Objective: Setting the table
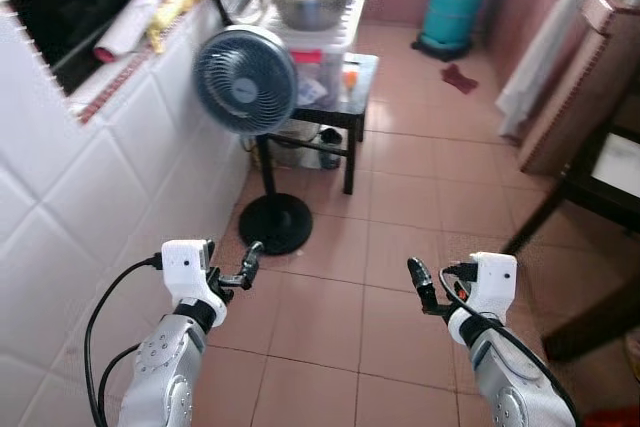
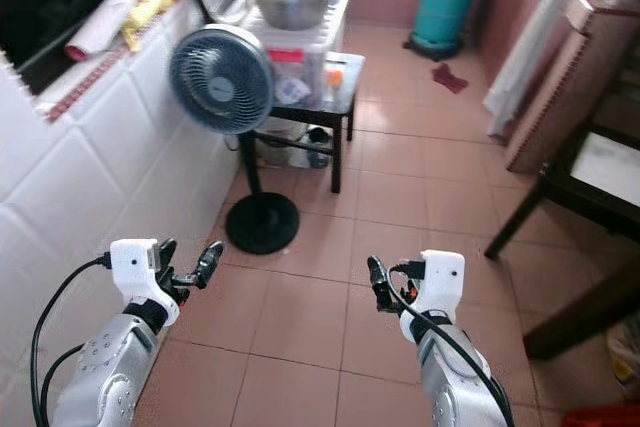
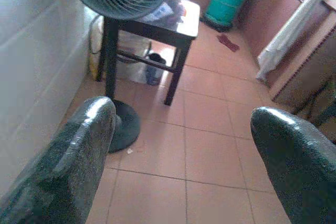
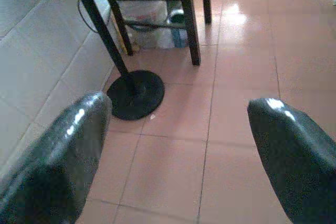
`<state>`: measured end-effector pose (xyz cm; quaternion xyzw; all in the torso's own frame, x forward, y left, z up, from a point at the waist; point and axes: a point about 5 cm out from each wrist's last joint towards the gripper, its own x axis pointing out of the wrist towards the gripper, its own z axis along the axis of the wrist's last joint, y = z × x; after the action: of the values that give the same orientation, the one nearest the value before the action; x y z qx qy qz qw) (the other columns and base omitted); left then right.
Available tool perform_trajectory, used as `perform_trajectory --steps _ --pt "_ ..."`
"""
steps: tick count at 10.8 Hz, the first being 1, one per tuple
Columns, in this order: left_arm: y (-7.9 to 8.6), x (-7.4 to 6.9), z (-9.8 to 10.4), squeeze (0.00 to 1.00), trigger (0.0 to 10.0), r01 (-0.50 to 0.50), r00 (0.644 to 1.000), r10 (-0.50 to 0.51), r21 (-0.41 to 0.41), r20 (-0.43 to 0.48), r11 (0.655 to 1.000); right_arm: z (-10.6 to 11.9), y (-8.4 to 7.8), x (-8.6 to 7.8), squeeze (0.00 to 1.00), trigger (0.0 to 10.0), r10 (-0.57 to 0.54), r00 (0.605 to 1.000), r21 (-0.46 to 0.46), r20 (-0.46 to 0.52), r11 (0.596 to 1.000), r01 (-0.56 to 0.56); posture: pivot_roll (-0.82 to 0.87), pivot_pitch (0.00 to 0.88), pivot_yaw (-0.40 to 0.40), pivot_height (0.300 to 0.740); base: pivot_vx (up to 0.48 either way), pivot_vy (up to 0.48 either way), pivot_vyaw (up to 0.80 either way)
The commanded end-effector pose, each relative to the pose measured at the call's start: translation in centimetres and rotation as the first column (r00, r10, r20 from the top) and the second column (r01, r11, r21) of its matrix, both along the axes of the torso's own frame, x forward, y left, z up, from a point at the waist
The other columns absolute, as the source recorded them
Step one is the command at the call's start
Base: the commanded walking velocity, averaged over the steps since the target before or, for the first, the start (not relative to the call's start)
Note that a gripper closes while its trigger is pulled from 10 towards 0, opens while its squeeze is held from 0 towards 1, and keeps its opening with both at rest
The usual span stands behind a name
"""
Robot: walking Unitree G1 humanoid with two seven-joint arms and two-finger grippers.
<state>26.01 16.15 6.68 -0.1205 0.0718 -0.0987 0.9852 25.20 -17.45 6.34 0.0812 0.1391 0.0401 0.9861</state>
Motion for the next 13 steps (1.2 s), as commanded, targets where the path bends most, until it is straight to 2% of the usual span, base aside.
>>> perform_trajectory --steps 1,2,3,4,5,6,7,8,10,11,12,13 --pt "0.0 0.1 -0.1 0.00 10.0 0.007 1.000 -0.007 0.008 -0.001 1.000 0.5 -0.3 0.1 0.00 10.0 -0.033 0.999 -0.078 0.026 0.996 0.035 -0.05 0.047 0.039 0.740 0.000 0.000 0.00" --pt "0.0 0.2 -0.1 0.00 10.0 0.007 1.000 -0.007 0.017 -0.003 1.000 0.8 0.0 0.1 0.00 10.0 0.016 0.998 -0.100 0.066 0.995 -0.009 -0.06 0.048 0.040 0.740 0.000 0.000 0.00" --pt "0.1 0.3 -0.2 0.00 10.0 -0.007 1.000 0.007 0.039 -0.006 0.999 1.1 -0.3 0.1 0.00 10.0 0.029 0.994 -0.217 0.104 0.976 -0.006 -0.06 0.048 0.041 0.740 0.000 0.000 0.00" --pt "0.1 0.4 -0.3 0.00 10.0 -0.011 1.000 0.011 0.029 -0.012 1.000 0.7 -0.4 -0.1 0.00 10.0 0.020 0.998 -0.259 0.064 0.966 -0.003 -0.06 0.046 0.040 0.740 0.000 0.000 0.00" --pt "0.0 0.4 -0.3 0.00 10.0 -0.007 1.000 0.007 0.020 -0.012 1.000 0.6 0.0 -0.4 0.00 10.0 0.052 0.998 -0.183 0.032 0.982 -0.045 -0.06 0.046 0.040 0.740 0.000 0.000 0.00" --pt "-0.1 0.3 -0.3 0.00 10.0 0.003 1.000 -0.003 -0.003 -0.009 1.000 0.9 0.3 -0.6 0.00 10.0 0.066 0.996 -0.091 0.061 0.994 -0.061 -0.06 0.046 0.039 0.740 0.000 0.000 0.00" --pt "0.0 0.1 -0.4 0.00 10.0 -0.006 1.000 0.006 -0.007 -0.012 1.000 0.9 0.0 -0.6 0.00 10.0 0.033 0.998 -0.118 0.062 0.993 -0.025 -0.06 0.045 0.039 0.740 0.000 0.000 0.00" --pt "0.2 -0.1 -0.7 0.00 10.0 -0.018 1.000 0.019 0.023 -0.015 1.000 0.9 -0.2 -0.4 0.00 10.0 0.023 0.997 -0.201 0.078 0.980 -0.007 -0.06 0.046 0.040 0.740 0.000 0.000 0.00" --pt "0.6 -0.3 -1.0 0.00 10.0 -0.047 0.999 0.049 0.080 -0.018 0.996 1.0 0.0 -0.3 0.00 10.0 0.010 0.994 -0.094 0.110 0.996 0.000 -0.06 0.047 0.037 0.740 0.000 0.000 0.00" --pt "1.1 -0.4 -1.1 0.00 10.0 -0.074 0.997 0.076 0.150 -0.009 0.986 1.0 -0.6 -0.2 0.00 10.0 -0.020 0.994 -0.194 0.110 0.980 0.041 -0.06 0.048 0.036 0.740 0.000 0.000 0.00" --pt "1.6 -0.6 -1.2 0.00 10.0 -0.100 0.995 0.102 0.209 0.001 0.973 1.1 -1.0 -0.3 0.00 10.0 -0.054 0.993 -0.212 0.102 0.974 0.075 -0.06 0.048 0.035 0.740 0.000 0.000 0.00" --pt "1.8 -0.7 -1.2 0.00 10.0 -0.119 0.993 0.120 0.232 0.011 0.965 1.1 -0.8 -0.3 0.00 10.0 -0.033 0.996 -0.132 0.087 0.990 0.044 -0.05 0.050 0.033 0.740 0.000 0.000 0.00"
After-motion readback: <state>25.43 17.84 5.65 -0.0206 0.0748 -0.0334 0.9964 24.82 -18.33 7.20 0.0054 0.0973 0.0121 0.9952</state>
